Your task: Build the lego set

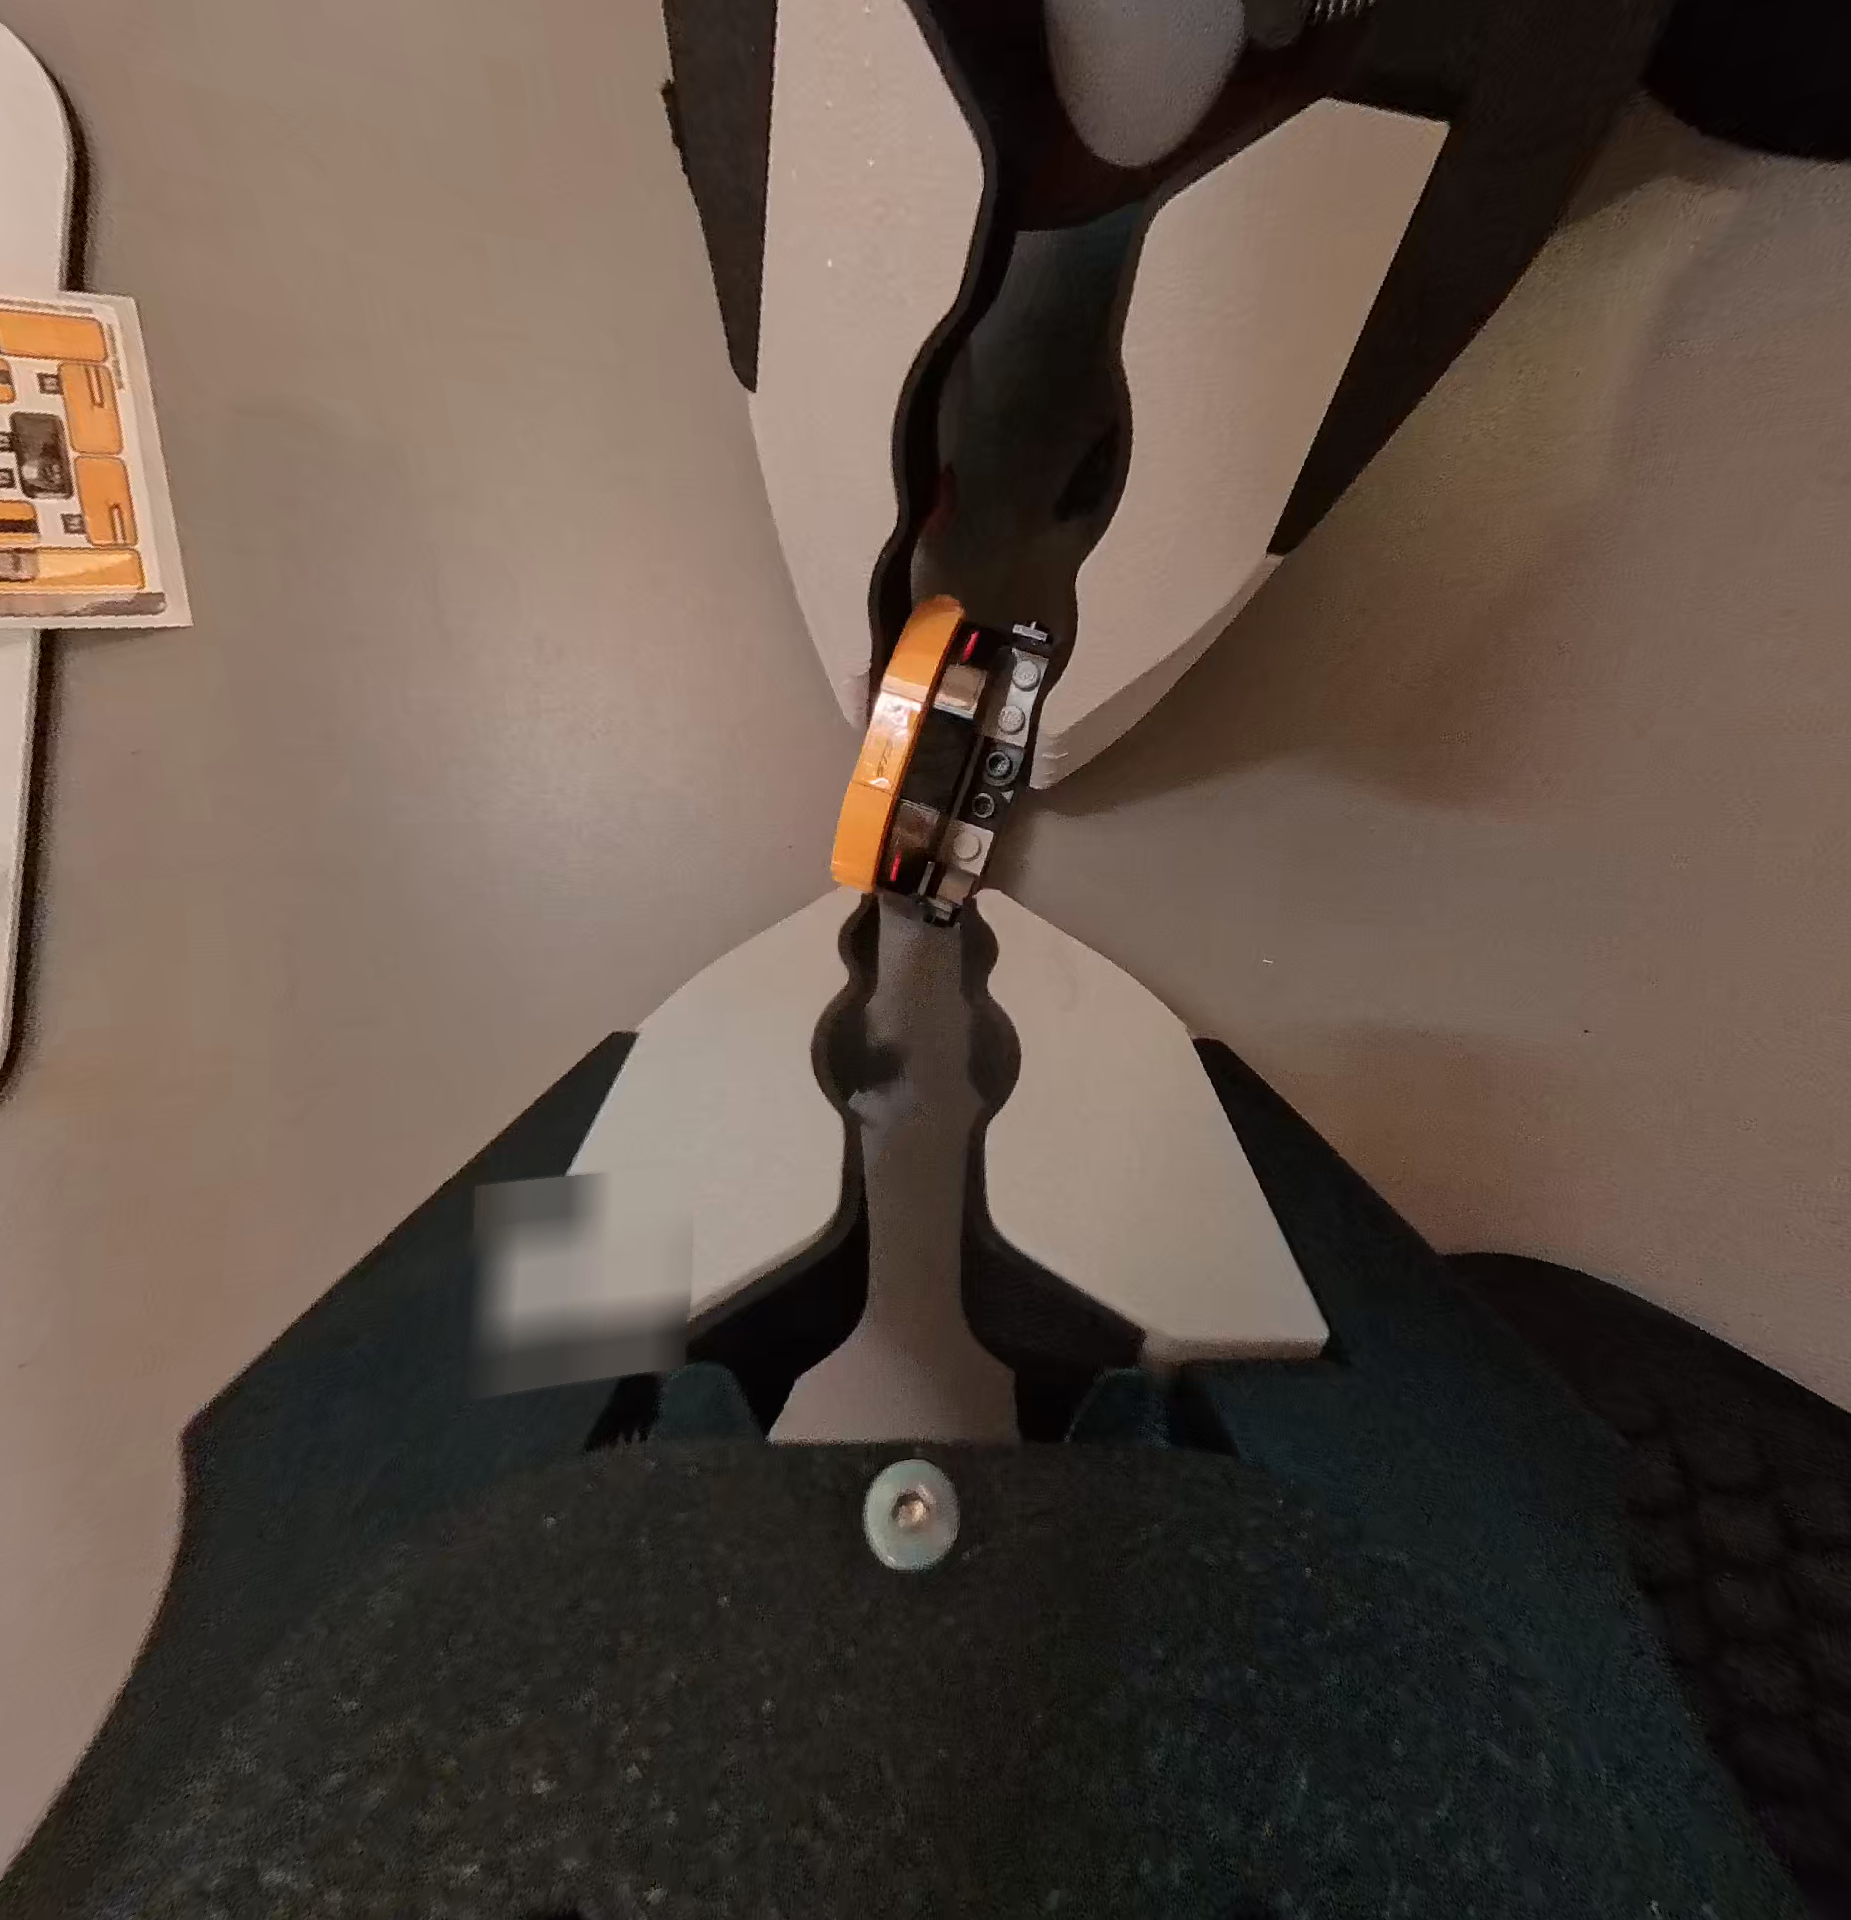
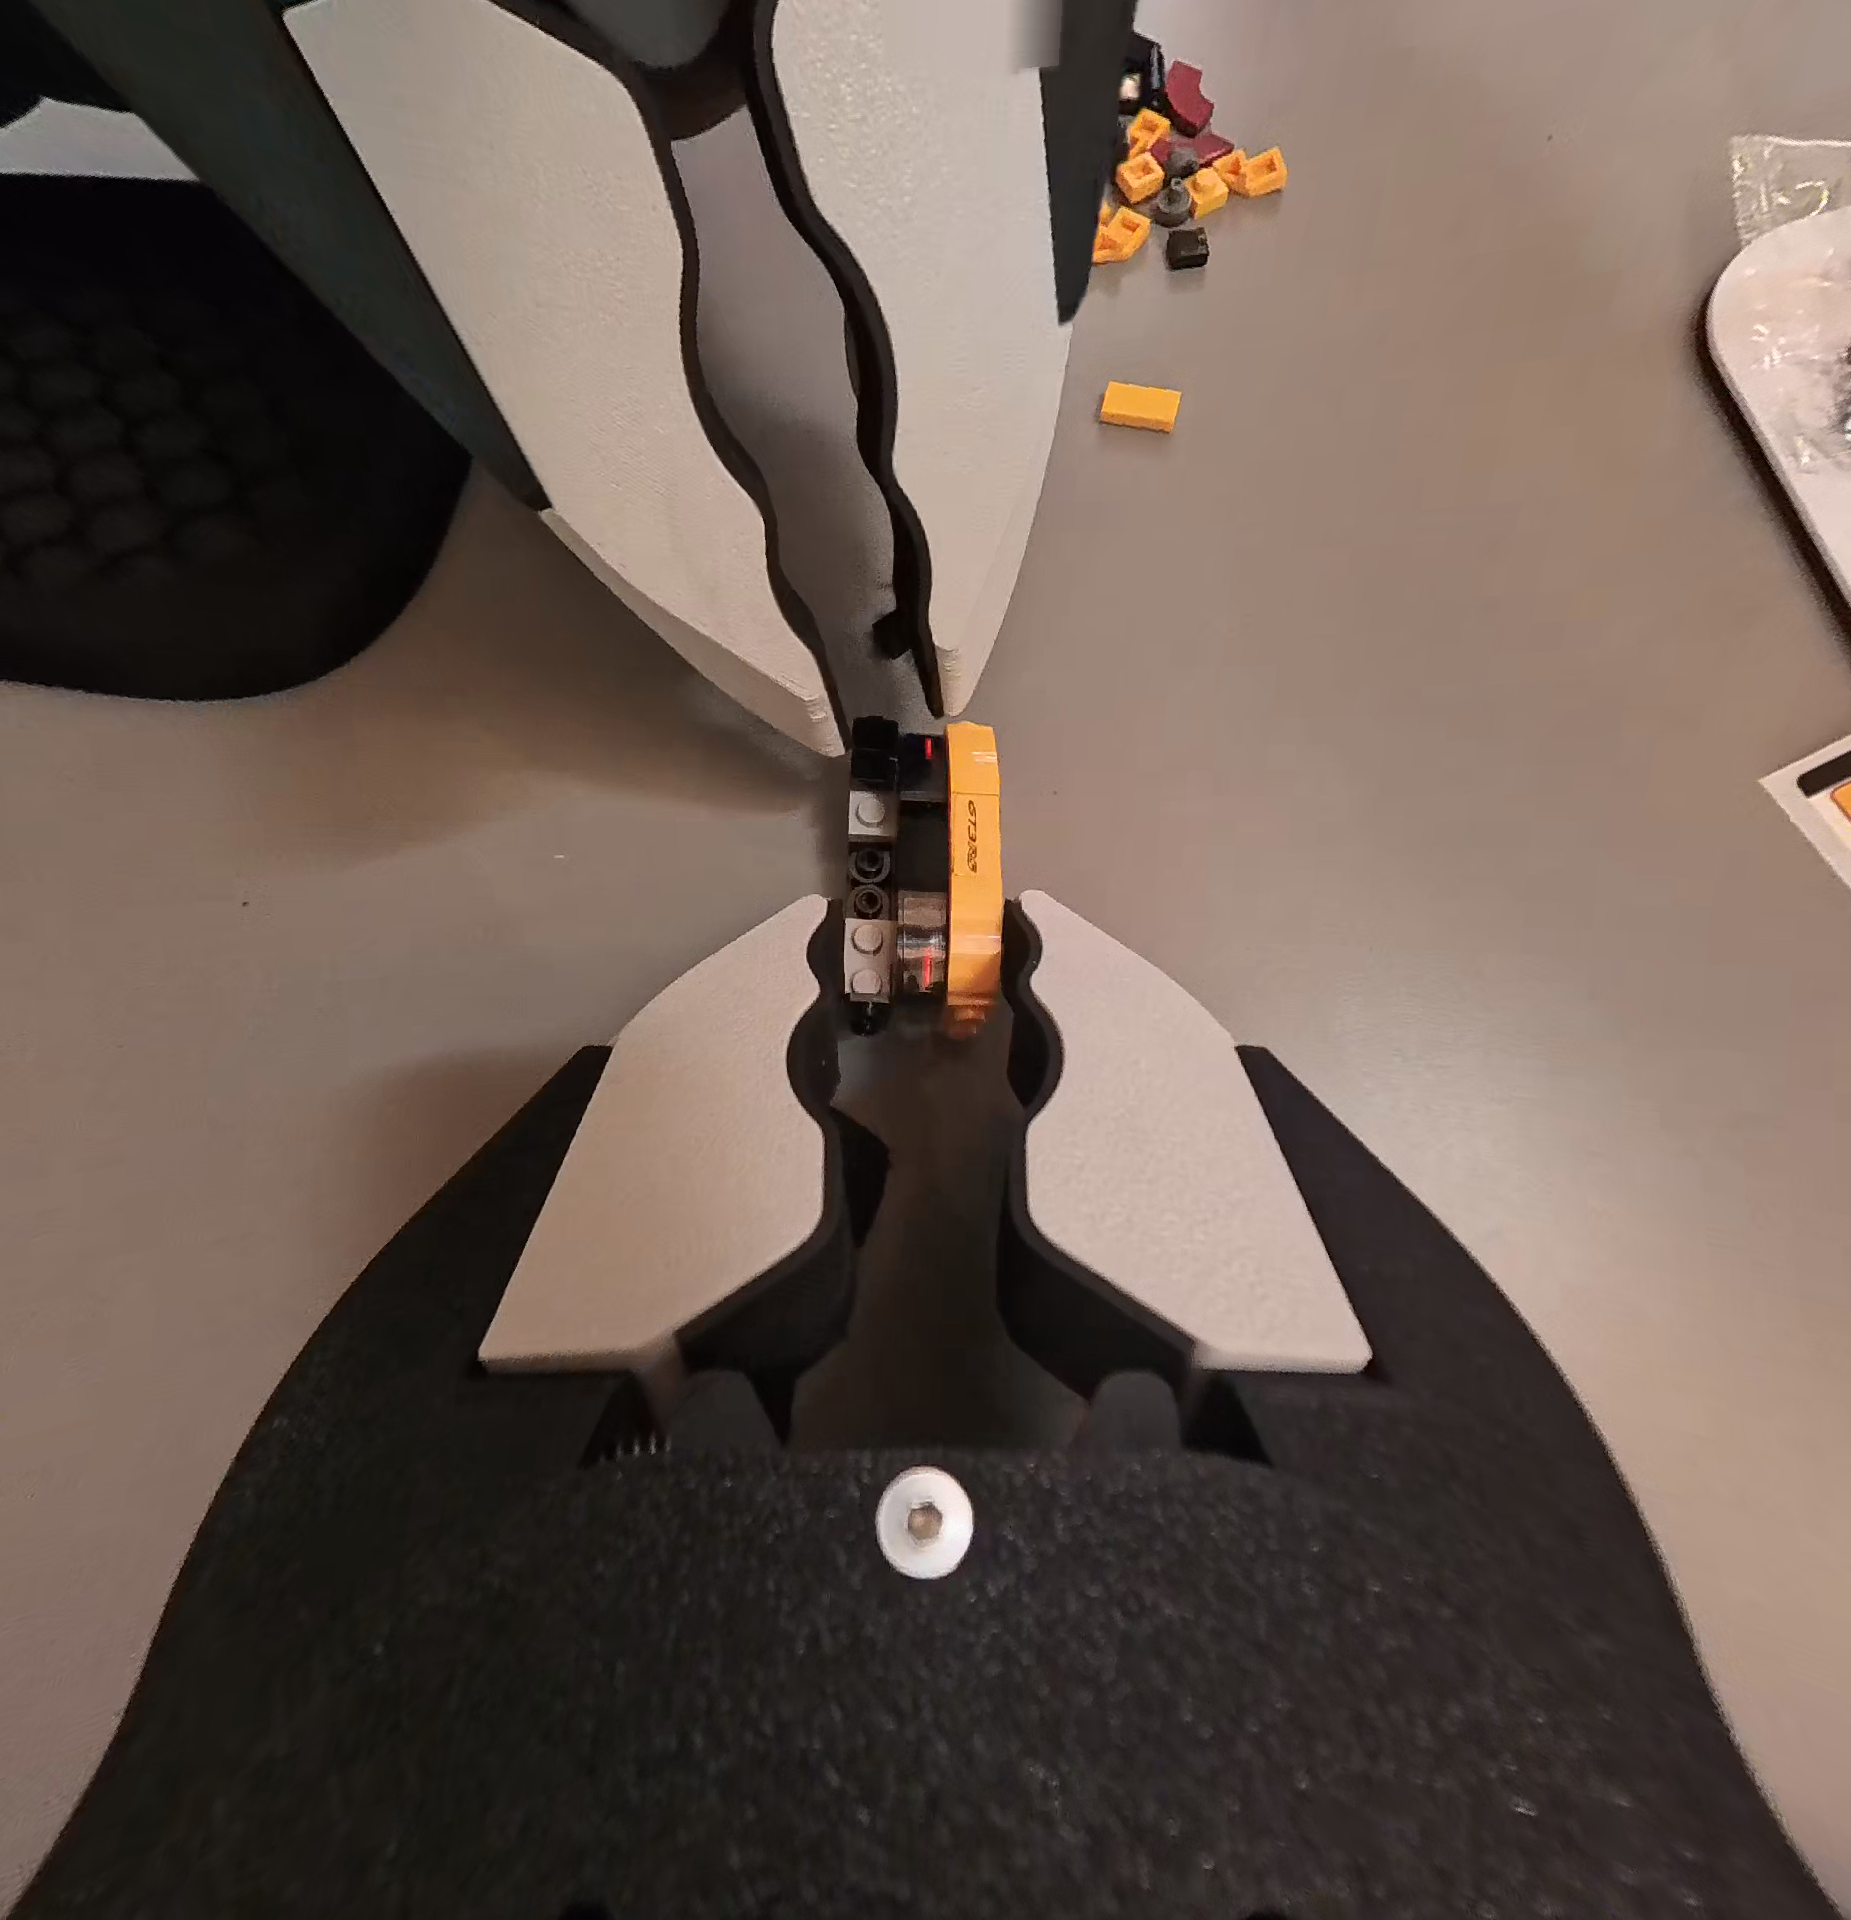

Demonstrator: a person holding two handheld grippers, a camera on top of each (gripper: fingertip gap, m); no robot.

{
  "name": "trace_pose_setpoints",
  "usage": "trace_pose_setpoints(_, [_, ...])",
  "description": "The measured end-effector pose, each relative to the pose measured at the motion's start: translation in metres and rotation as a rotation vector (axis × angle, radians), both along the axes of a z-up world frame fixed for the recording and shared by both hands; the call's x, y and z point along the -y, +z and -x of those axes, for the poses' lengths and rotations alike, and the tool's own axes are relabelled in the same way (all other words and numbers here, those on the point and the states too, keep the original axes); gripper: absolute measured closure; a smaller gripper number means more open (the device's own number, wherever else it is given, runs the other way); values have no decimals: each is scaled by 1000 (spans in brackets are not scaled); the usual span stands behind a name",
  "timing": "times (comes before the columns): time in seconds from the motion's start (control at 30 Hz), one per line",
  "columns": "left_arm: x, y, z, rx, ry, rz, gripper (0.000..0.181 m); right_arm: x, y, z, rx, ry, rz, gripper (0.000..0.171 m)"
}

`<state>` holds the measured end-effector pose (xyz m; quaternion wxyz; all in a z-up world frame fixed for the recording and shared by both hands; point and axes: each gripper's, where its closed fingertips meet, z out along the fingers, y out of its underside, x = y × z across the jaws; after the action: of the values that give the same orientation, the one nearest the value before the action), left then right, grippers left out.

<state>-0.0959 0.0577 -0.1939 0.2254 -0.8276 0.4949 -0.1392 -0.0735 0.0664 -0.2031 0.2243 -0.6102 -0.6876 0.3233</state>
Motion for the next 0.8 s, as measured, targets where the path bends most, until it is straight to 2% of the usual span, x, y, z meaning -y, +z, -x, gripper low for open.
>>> trace_pose_setpoints(0.23, [1, 1, 1, 23, 16, -5, 164, 1, 1, -1, -13, -1, 23, 142])
trace_pose_setpoints(0.4, [-3, 13, 5, 155, 88, -53, 159, -1, 3, -1, -30, -16, 25, 142])
trace_pose_setpoints(0.5, [-15, 28, 12, 352, 276, -68, 157, -6, 10, 1, -70, -53, 15, 142])
trace_pose_setpoints(0.63, [-29, 41, 26, 697, 577, 8, 152, -21, 36, 6, -200, -167, 10, 142])
trace_pose_setpoints(0.7, [-34, 54, 31, 930, 724, 71, 151, -26, 48, 7, -259, -215, -1, 142])
trace_pose_setpoints(0.8, [-37, 62, 29, 1173, 861, 165, 145, -32, 59, 8, -320, -272, -14, 142])
